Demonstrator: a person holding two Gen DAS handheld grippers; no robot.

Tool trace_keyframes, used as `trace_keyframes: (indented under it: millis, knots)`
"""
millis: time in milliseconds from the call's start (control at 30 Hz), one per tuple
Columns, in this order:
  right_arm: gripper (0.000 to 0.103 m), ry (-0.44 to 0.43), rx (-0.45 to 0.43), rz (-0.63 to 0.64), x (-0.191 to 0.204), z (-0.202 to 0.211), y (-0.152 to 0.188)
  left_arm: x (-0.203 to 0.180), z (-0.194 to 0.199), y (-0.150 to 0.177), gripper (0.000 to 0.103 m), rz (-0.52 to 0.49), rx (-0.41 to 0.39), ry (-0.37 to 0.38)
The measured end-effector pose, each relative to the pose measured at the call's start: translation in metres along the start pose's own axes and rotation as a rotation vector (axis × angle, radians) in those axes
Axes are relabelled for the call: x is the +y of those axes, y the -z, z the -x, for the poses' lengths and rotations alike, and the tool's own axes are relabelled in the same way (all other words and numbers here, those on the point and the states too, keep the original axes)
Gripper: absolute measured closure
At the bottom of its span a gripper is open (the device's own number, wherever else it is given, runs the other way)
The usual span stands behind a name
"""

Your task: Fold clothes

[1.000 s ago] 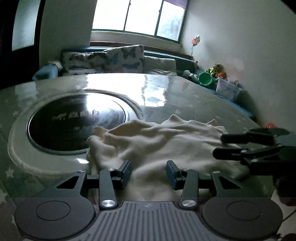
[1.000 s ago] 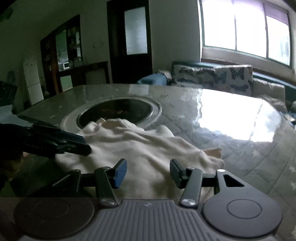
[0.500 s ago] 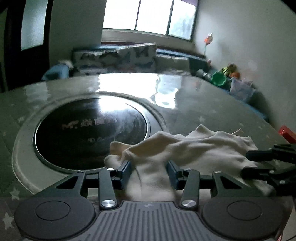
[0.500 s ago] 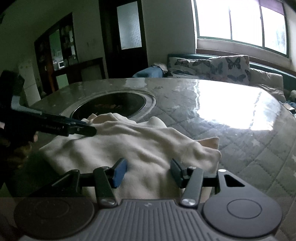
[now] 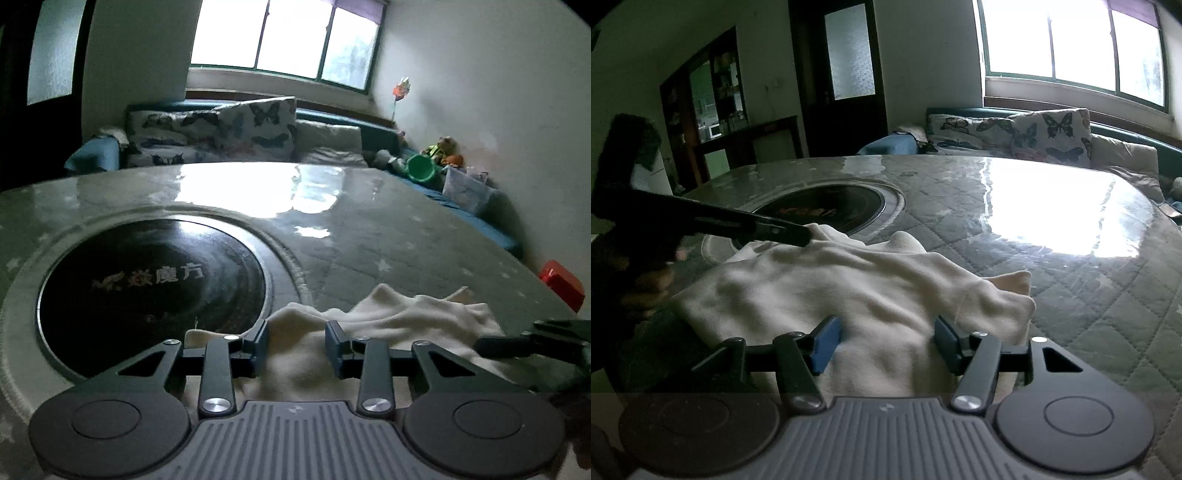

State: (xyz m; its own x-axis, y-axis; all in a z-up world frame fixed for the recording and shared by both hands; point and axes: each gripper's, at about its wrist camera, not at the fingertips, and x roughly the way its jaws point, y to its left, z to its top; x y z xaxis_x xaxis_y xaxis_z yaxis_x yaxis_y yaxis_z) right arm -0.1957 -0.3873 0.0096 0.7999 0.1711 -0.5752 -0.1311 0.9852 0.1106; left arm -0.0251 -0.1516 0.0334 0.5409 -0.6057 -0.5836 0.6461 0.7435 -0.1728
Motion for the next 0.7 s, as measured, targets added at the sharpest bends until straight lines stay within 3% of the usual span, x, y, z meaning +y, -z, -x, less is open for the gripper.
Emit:
trace_keyframes:
  millis: [233,433,700]
  knots:
    - [0.044,-0.001,0.002,-0.001,0.0,-0.001,-0.002,0.02,-0.015,-0.002,0.064,0.105,0.017,-0.005]
    - [0.043,-0.004,-0.013,0.008,0.0,0.003,-0.011,0.009,0.005,-0.004,0.065,0.054,-0.041,-0.026]
    - [0.042,0.043,0.016,-0.047,-0.029,-0.023,-0.025,0.0,0.024,0.009,0.065,0.016,-0.028,-0.019]
